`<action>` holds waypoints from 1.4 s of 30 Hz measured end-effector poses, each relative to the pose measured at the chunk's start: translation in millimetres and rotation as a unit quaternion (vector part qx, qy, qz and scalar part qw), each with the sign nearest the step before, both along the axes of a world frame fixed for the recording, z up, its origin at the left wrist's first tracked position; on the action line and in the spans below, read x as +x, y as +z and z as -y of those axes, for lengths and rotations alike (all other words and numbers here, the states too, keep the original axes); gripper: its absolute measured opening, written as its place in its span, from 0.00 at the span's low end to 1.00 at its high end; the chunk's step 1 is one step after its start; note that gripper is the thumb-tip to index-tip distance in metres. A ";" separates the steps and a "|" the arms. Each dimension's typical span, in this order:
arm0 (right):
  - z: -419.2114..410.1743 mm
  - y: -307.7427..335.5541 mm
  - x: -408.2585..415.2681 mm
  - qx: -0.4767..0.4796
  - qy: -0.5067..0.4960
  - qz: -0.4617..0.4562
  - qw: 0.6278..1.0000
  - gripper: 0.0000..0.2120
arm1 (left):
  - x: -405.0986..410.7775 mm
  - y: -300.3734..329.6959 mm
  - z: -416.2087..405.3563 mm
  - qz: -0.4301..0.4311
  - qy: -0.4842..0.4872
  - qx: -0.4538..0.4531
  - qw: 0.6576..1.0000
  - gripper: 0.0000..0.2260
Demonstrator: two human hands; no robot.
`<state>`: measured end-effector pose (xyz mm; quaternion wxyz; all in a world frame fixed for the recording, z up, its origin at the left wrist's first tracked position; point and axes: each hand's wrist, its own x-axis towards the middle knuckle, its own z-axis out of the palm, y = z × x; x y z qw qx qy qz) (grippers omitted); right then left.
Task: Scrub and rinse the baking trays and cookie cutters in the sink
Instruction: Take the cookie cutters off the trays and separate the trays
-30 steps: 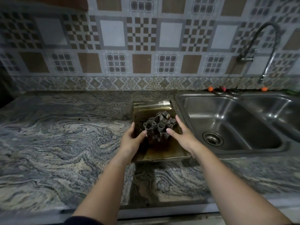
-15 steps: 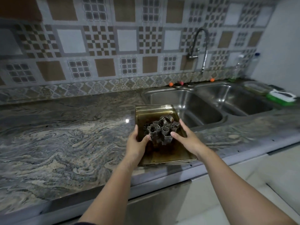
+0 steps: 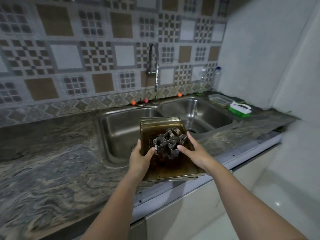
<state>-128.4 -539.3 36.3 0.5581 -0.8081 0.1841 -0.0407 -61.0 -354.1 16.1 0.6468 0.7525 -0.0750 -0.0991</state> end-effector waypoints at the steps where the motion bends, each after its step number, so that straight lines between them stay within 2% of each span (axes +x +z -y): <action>1: 16.2 -0.3 1.1 0.001 -0.002 -0.001 1.000 0.37 | 2.0 -0.4 16.4 -0.001 0.000 -0.003 1.000 0.14; 3: 45.9 0.0 4.5 -0.004 -0.005 -0.004 1.000 0.37 | 6.0 0.9 46.0 -0.003 0.001 -0.012 1.000 0.14; 7: 97.3 1.9 16.4 -0.014 -0.007 -0.014 1.000 0.37 | 20.6 2.6 96.7 -0.020 -0.015 -0.001 1.000 0.24; 10: 136.0 1.4 36.3 -0.021 -0.011 -0.013 1.000 0.37 | 42.6 1.6 134.0 -0.017 -0.021 0.012 1.000 0.27; 21: 266.1 2.9 158.2 -0.056 -0.015 -0.040 0.998 0.37 | 153.3 1.7 262.7 -0.018 -0.025 -0.023 0.999 0.24; 29: 328.2 -17.9 228.8 -0.053 0.017 -0.076 0.996 0.37 | 209.5 -17.3 319.5 -0.030 -0.003 0.031 0.999 0.26; 34: 358.1 -46.4 264.7 -0.024 0.062 -0.111 0.992 0.37 | 236.8 -49.7 344.5 -0.068 0.036 0.088 0.993 0.28; 38: 385.0 -72.9 290.7 -0.017 0.120 -0.145 0.982 0.37 | 242.4 -71.1 366.9 -0.098 0.067 0.121 0.986 0.22; 42: 403.5 -94.8 314.1 -0.024 0.176 -0.161 0.971 0.38 | 245.7 -86.0 387.3 -0.132 0.096 0.171 0.972 0.28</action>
